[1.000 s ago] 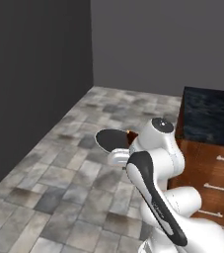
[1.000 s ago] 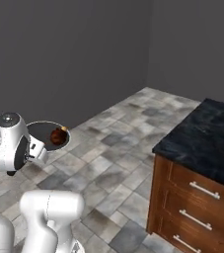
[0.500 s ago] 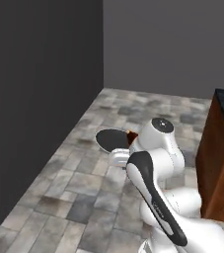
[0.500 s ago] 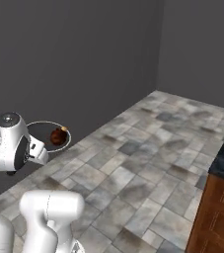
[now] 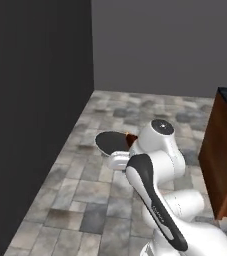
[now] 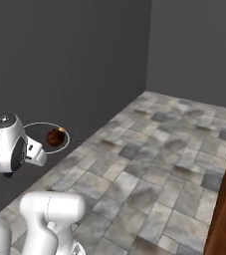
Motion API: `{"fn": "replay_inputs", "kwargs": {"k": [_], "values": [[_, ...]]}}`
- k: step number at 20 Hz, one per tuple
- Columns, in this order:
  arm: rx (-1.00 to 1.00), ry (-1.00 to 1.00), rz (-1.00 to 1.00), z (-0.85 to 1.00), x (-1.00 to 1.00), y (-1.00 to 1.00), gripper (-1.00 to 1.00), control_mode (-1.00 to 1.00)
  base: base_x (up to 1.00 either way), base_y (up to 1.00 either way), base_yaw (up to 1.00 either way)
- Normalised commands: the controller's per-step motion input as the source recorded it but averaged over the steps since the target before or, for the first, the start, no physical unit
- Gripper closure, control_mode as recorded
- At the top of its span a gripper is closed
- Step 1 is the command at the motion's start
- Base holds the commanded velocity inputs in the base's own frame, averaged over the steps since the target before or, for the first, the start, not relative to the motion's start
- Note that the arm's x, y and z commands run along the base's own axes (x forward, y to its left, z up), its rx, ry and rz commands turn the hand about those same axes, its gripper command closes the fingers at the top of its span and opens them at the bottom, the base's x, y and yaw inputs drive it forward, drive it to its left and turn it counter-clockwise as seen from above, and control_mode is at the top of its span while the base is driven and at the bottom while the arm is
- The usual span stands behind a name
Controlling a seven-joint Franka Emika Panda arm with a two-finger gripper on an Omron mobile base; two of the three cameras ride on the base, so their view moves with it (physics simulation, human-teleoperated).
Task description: Pick up the pan with the steak in it and place it on the dining table. Then place the steak on the plate.
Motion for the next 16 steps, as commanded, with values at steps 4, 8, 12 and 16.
{"fn": "replay_inputs", "kwargs": {"k": [4, 8, 12, 16], "values": [[0.0, 0.0, 0.0, 0.0, 0.0, 0.0, 1.0, 1.0, 0.04, 0.05, -0.46], [0.0, 0.0, 0.0, 0.0, 0.0, 0.0, 1.0, 1.0, 0.0, 0.03, -0.45], [0.0, 0.0, 0.0, 0.0, 0.0, 0.0, 1.0, 1.0, -0.03, 0.01, -0.09], [0.0, 0.0, 0.0, 0.0, 0.0, 0.0, 1.0, 1.0, 0.0, 0.0, 0.0]]}}
